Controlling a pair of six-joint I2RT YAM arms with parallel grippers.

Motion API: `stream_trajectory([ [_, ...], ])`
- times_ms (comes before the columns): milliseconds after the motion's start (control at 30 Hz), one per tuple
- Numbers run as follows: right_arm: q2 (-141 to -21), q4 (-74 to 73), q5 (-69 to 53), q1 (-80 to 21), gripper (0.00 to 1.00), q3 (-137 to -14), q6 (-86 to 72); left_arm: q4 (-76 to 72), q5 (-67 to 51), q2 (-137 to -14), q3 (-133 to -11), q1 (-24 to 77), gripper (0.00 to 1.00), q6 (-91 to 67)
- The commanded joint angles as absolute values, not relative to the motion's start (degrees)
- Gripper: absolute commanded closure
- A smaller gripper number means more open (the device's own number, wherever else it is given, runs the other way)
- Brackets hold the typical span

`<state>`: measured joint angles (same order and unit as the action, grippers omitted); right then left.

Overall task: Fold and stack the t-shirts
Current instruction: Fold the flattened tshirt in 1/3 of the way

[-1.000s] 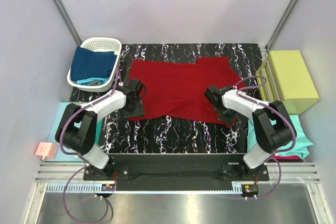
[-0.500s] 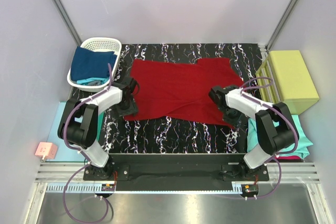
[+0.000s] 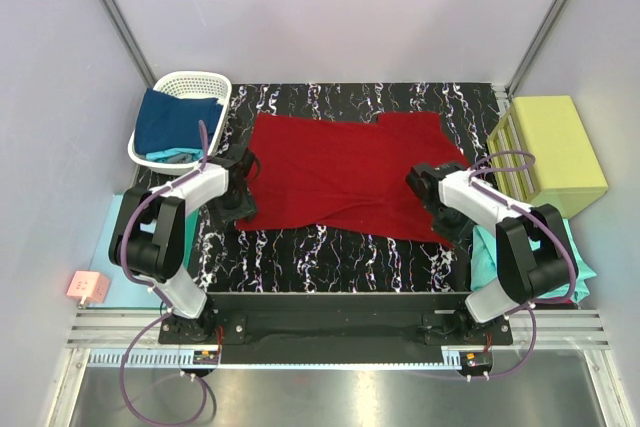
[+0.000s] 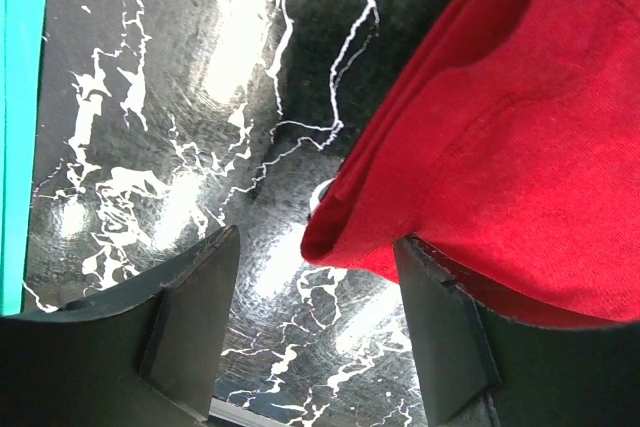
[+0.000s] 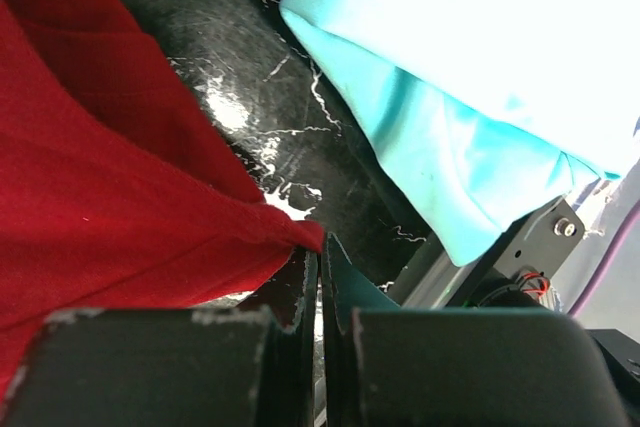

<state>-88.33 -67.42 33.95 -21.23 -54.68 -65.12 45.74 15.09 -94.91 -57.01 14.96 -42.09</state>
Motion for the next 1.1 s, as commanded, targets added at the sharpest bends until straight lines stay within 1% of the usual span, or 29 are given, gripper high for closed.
stream_trajectory([
  [0, -85.70, -71.63, 36.74, -20.65, 1.00, -54.58, -67.59, 46.49, 17.49, -95.01, -58.80, 14.15, 0.32, -42.63],
  [167, -84.72, -71.89, 36.56, -20.57, 1.00, -54.23, -67.85, 46.76, 17.14, -94.31, -59.15, 13.97, 0.32, -42.28],
  [300, -85.60, -71.37, 36.30, -20.57, 1.00, -54.40, -67.15, 46.50, 14.68, -92.64, -60.03, 14.15, 0.32, -40.26],
  [500, -86.13, -69.96, 35.95, -20.57, 1.00, -54.58, -65.92, 42.11, 11.87, -86.49, -58.36, 16.61, 0.30, -38.67],
  [733, -87.28, -68.64, 35.16, -20.57, 1.00, -54.76, -64.95, 37.71, 6.17, -87.98, -57.22, 18.89, 0.31, -38.32],
  [833, -87.54, -67.94, 34.72, -20.57, 1.00, -54.67, -64.60, 35.34, 2.74, -89.56, -57.13, 19.42, 0.35, -37.80],
  [1000, -87.72, -67.24, 34.37, -20.65, 1.00, -54.76, -63.90, 33.23, 0.88, -92.71, -57.04, 19.86, 0.40, -37.62],
  [1033, -87.80, -67.24, 34.37, -20.57, 1.00, -54.76, -63.81, 32.96, 0.44, -93.16, -57.13, 19.78, 0.42, -37.36],
  [1067, -87.89, -67.24, 34.37, -20.65, 1.00, -54.76, -63.63, 32.52, 0.35, -93.77, -57.30, 19.78, 0.46, -37.18],
])
